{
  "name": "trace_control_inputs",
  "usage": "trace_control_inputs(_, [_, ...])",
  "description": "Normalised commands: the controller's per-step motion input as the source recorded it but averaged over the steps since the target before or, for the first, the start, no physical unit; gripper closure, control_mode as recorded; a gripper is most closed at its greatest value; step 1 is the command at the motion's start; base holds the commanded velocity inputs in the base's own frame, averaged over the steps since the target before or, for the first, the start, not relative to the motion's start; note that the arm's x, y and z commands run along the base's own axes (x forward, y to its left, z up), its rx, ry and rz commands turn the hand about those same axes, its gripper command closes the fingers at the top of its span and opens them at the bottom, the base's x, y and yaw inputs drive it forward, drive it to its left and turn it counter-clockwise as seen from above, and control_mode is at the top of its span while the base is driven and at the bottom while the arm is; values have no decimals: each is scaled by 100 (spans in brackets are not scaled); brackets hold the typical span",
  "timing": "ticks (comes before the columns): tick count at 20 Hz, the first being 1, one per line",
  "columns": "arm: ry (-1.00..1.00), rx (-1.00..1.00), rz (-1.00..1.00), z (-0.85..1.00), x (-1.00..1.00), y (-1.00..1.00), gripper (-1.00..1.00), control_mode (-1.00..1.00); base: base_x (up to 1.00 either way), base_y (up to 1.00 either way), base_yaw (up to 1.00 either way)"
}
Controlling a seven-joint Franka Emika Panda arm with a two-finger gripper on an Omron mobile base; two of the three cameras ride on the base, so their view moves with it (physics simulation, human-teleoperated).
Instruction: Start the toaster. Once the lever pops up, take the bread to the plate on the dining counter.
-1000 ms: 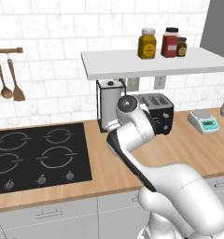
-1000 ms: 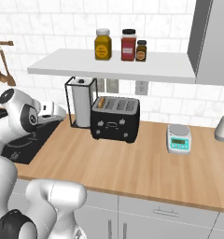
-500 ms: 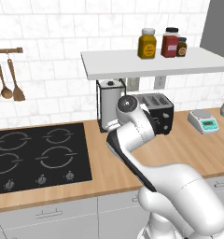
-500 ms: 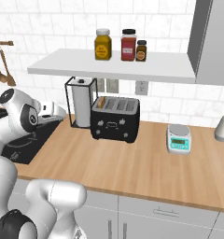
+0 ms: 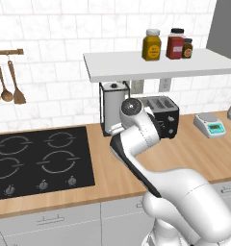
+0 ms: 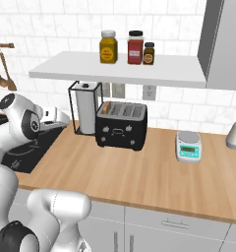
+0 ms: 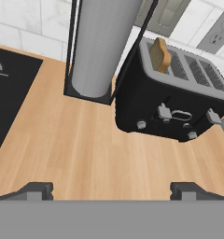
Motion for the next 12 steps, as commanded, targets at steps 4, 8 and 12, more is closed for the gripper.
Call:
trace_control_inputs(4, [0, 0, 0, 0, 0, 0, -100, -100, 0, 0, 0])
trace_control_inputs(8, [0, 0, 0, 0, 0, 0, -100, -100, 0, 0, 0])
trace_control_inputs(12, [0, 0, 0, 0, 0, 0, -100, -100, 0, 0, 0])
